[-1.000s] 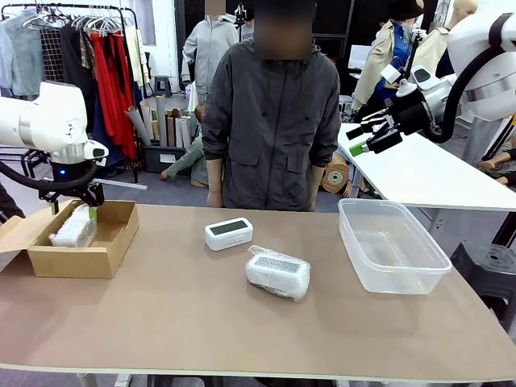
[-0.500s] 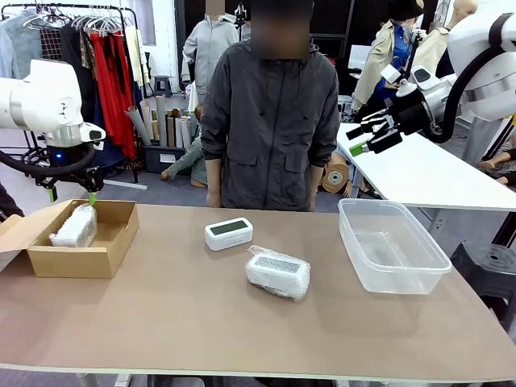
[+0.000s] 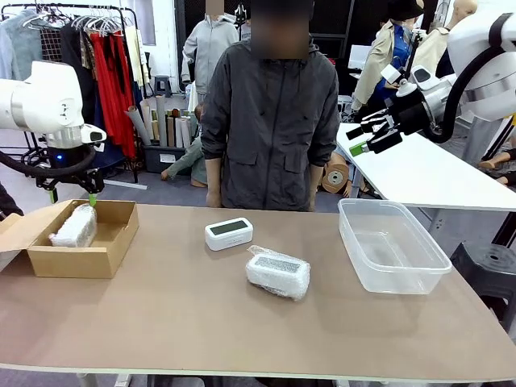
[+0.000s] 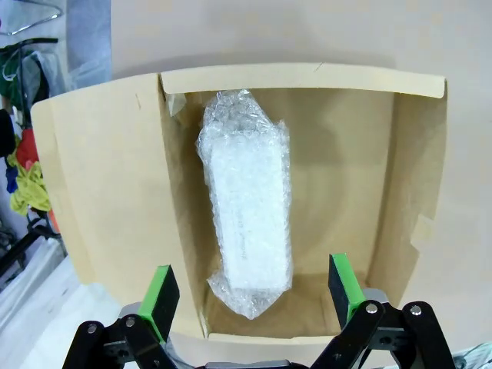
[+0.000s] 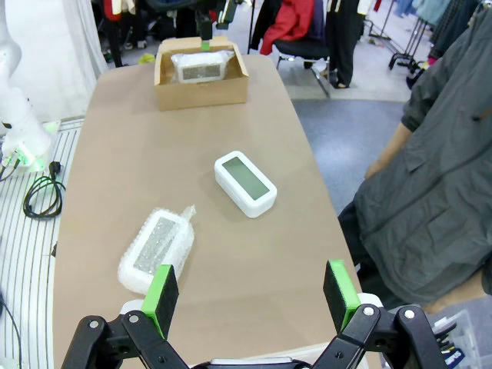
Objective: Separate and place wrapped and unwrapped clocks.
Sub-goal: If the picked Digital clock is wrapped, place it in the Package Box ; if not, place it in the Organizing box, then pick up the Digital clock indicated by the person.
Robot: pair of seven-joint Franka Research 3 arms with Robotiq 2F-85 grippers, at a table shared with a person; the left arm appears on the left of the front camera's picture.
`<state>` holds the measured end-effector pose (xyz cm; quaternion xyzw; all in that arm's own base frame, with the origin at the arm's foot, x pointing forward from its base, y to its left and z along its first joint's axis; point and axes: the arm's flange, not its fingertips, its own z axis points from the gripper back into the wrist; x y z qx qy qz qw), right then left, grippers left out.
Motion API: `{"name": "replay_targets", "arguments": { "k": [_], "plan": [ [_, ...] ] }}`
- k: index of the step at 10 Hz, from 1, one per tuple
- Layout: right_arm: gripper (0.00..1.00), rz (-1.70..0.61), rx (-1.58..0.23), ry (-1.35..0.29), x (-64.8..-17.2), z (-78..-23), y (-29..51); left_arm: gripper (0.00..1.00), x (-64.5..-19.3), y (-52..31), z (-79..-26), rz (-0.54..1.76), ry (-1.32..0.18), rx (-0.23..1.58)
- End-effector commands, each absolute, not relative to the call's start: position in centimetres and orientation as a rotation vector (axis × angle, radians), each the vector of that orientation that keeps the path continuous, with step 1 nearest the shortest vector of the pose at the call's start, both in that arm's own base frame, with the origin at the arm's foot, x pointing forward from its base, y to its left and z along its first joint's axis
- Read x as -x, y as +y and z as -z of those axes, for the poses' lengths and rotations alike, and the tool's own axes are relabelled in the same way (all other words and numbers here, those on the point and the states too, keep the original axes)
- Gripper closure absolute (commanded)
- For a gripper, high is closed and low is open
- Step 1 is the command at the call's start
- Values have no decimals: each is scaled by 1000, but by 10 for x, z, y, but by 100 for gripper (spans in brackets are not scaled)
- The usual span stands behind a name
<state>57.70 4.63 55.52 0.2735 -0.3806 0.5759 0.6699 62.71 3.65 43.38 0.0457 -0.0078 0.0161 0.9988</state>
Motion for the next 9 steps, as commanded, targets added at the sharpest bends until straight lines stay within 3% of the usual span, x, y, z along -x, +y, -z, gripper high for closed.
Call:
{"name": "replay_targets", "arguments": {
  "k": [1,9],
  "plan": [
    [0,-1299,-614,-862,-577,-557,46,0,-628,39,-435,-34,-24,-96],
    [0,-1299,-614,-862,-577,-557,46,0,-628,39,-435,-34,-24,-96]
  ]
}}
